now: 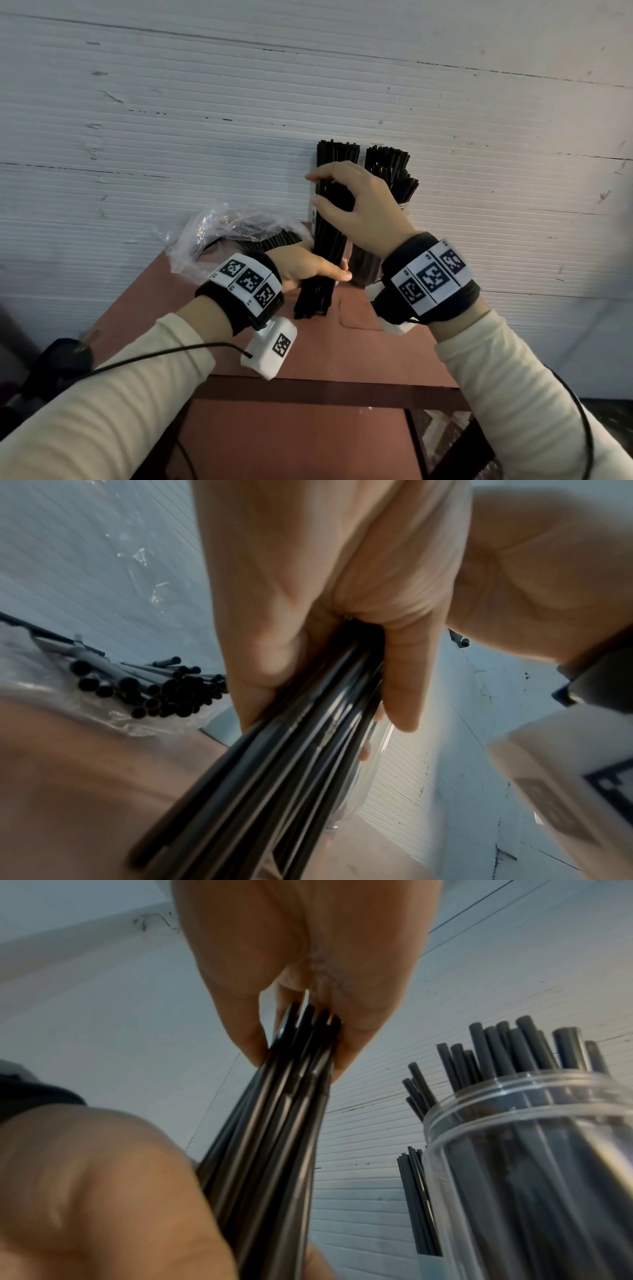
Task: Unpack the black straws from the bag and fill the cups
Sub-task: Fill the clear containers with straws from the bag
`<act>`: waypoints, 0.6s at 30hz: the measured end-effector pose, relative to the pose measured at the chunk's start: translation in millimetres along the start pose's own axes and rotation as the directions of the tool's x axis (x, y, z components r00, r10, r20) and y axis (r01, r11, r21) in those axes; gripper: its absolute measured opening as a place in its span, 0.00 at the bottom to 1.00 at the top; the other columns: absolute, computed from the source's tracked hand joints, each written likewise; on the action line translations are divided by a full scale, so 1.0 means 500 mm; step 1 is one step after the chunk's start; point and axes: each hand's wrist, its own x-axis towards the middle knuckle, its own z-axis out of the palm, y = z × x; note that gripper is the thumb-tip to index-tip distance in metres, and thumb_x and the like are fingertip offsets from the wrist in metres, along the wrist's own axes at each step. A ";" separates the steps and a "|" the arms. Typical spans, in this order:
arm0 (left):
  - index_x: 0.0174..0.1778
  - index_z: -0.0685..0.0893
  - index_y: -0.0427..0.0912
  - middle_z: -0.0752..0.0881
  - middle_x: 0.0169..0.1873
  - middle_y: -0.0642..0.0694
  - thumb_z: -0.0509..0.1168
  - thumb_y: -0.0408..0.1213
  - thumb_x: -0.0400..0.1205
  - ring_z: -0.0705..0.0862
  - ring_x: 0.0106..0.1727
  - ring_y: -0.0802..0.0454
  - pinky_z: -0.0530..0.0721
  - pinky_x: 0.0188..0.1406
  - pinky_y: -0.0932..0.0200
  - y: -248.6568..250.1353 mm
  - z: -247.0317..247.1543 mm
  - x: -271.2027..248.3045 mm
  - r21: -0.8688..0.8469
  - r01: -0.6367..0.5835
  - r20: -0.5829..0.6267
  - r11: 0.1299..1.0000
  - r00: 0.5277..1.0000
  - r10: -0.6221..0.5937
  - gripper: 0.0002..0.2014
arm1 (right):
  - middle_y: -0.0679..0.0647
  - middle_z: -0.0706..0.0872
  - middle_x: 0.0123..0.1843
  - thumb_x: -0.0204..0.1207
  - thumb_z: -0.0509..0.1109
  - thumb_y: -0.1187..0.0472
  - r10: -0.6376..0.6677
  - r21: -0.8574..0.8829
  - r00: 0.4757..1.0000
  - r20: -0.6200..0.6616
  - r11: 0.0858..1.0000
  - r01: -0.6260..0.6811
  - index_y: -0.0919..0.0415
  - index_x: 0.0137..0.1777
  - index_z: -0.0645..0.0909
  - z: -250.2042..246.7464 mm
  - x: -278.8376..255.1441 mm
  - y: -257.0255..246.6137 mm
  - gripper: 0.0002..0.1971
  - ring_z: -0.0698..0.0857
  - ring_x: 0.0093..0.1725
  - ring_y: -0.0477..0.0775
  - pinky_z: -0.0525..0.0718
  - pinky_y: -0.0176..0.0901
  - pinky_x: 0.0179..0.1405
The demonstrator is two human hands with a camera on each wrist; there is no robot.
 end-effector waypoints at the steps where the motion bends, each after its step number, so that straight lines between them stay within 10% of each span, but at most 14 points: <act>1: 0.46 0.83 0.38 0.84 0.35 0.50 0.71 0.27 0.78 0.84 0.41 0.57 0.82 0.45 0.66 0.000 0.000 0.000 -0.009 0.013 -0.004 1.000 1.000 -0.013 0.05 | 0.49 0.86 0.55 0.77 0.70 0.64 0.004 -0.010 1.000 0.017 1.000 -0.003 0.58 0.61 0.83 0.002 0.000 0.000 0.13 0.82 0.58 0.44 0.74 0.26 0.61; 9: 0.54 0.87 0.33 0.91 0.49 0.48 0.72 0.41 0.80 0.86 0.56 0.57 0.78 0.63 0.60 -0.007 -0.006 0.002 0.055 0.051 0.022 0.997 0.998 -0.052 0.14 | 0.48 0.86 0.50 0.74 0.70 0.66 -0.010 0.001 0.999 0.037 1.000 0.010 0.60 0.60 0.82 0.001 -0.003 -0.004 0.14 0.83 0.54 0.46 0.78 0.33 0.59; 12: 0.50 0.87 0.32 0.90 0.43 0.47 0.69 0.48 0.81 0.87 0.48 0.59 0.80 0.53 0.65 -0.006 -0.004 -0.002 0.135 0.035 -0.007 0.990 0.999 -0.034 0.19 | 0.48 0.86 0.52 0.74 0.72 0.65 -0.005 0.014 0.999 0.038 1.000 0.005 0.60 0.61 0.83 -0.006 -0.006 -0.006 0.15 0.82 0.54 0.43 0.76 0.25 0.58; 18: 0.32 0.85 0.42 0.88 0.32 0.51 0.69 0.56 0.77 0.87 0.52 0.47 0.77 0.71 0.44 0.007 -0.018 -0.016 0.156 -0.081 -0.069 0.984 0.993 0.093 0.19 | 0.47 0.77 0.70 0.69 0.79 0.48 0.082 0.063 0.994 -0.079 0.995 -0.077 0.55 0.77 0.70 -0.055 -0.009 -0.020 0.37 0.77 0.66 0.41 0.74 0.27 0.66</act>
